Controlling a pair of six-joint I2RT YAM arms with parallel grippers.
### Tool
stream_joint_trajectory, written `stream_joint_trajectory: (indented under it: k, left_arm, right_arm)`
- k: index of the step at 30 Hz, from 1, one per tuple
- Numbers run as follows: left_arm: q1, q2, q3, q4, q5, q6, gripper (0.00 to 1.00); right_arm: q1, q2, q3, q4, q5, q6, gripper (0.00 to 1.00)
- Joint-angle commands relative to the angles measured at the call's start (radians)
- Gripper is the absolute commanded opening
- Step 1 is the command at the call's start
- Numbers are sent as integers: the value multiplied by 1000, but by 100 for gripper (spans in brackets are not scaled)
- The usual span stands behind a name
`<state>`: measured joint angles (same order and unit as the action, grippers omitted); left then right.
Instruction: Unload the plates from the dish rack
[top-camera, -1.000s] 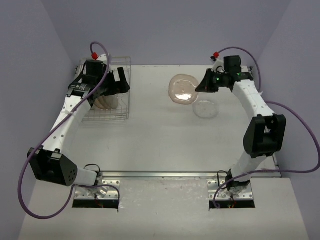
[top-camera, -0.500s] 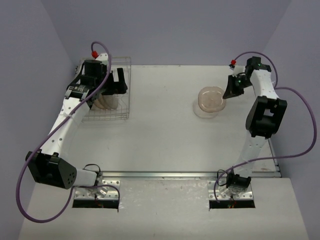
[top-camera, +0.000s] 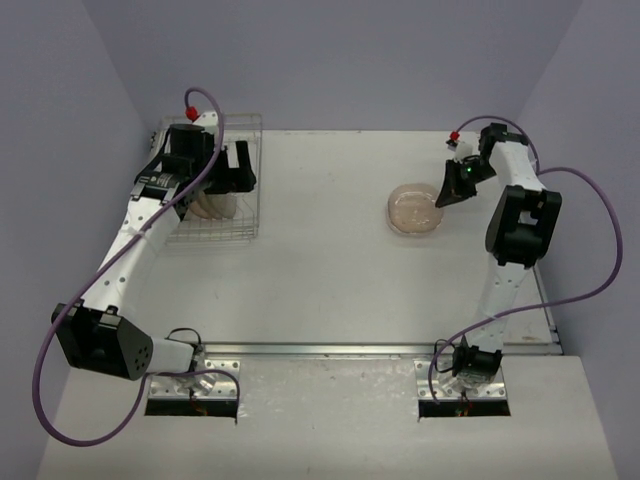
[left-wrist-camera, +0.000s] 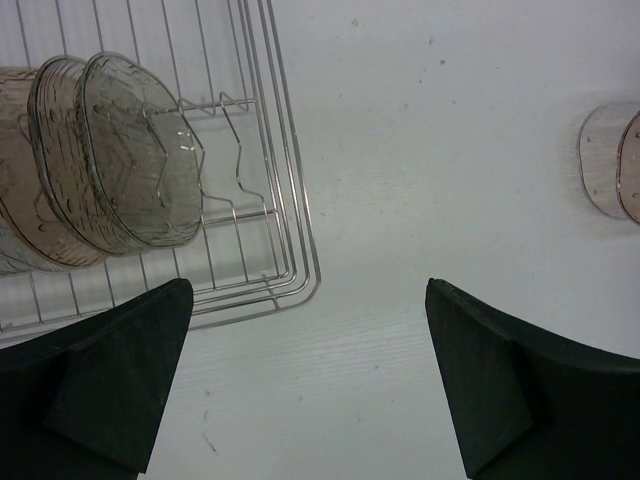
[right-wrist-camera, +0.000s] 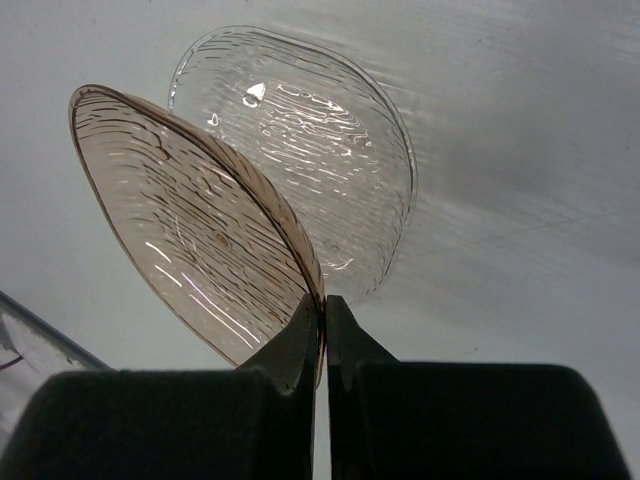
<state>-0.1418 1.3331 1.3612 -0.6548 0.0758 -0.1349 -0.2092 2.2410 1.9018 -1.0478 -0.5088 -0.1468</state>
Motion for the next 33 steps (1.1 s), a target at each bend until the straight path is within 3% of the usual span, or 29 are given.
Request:
stream_joint_trajectory:
  k: [1,5,7,9,13,17,24,28,33]
  left_arm:
    - [22,-33,-7,43,6,1,100]
    - [26,-37,-11,41,-1,-4,100]
    - [28,-42,-16,41,-1,-3,100]
    - [30,-46,-14,41,-2,-3,100]
    - [33,-54,-14,43,-41,-27,100]
    - [34,-54,6,41,-200,-45,99]
    - [33,112,106,-6,-552,46,81]
    - [33,260,131,-9,-712,76,73]
    - [34,386,132,30,-776,70,53]
  right_arm:
    - [0,37,60,13,-22,31,0]
    - [1,58,78,15,-29,49,5]
    - [1,61,80,15,-34,56,20]
    - [1,53,76,11,-34,58,54]
    - [0,-4,67,8,-17,66,77]
    - [1,-72,95,1,-9,84,78]
    - [2,-256,82,45,-26,162,86]
    - [9,-365,-61,106,-65,202,98]
    - [34,-540,-327,226,-73,230,99]
